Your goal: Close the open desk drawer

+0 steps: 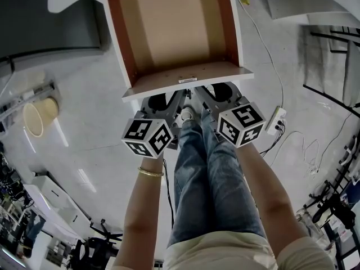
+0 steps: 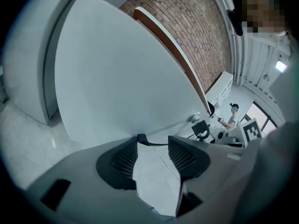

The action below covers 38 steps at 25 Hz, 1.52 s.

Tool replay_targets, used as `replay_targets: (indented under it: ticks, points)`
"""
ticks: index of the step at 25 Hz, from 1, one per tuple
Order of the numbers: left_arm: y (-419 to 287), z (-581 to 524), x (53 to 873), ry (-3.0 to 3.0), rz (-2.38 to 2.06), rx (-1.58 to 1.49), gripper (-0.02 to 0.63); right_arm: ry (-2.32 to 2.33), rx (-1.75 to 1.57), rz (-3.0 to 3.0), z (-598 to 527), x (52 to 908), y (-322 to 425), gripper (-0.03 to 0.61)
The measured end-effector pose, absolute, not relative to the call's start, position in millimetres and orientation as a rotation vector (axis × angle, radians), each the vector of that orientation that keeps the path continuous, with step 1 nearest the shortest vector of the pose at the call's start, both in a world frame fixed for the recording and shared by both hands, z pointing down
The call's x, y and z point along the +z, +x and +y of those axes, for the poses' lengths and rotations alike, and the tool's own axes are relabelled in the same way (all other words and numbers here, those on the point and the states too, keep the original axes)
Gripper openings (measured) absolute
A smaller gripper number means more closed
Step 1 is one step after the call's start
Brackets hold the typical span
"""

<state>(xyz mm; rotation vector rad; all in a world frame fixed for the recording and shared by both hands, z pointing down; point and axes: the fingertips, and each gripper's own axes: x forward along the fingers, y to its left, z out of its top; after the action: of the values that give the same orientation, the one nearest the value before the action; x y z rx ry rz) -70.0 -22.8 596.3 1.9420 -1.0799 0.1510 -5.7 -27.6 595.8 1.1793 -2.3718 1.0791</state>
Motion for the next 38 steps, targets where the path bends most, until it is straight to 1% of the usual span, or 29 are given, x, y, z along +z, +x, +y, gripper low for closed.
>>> replay_targets:
  ticks: [30, 38]
  points:
    - [-74.2, -25.9, 572.7, 1.929, -1.121, 0.123, 0.167, 1.189, 1.141, -2.383, -31.0, 569.3, -4.6, 0.153]
    - [-76.0, -30.1, 562.2, 1.942, -1.13, 0.089, 0.167, 1.189, 1.142, -2.405, -35.3, 559.0, -6.1, 0.152]
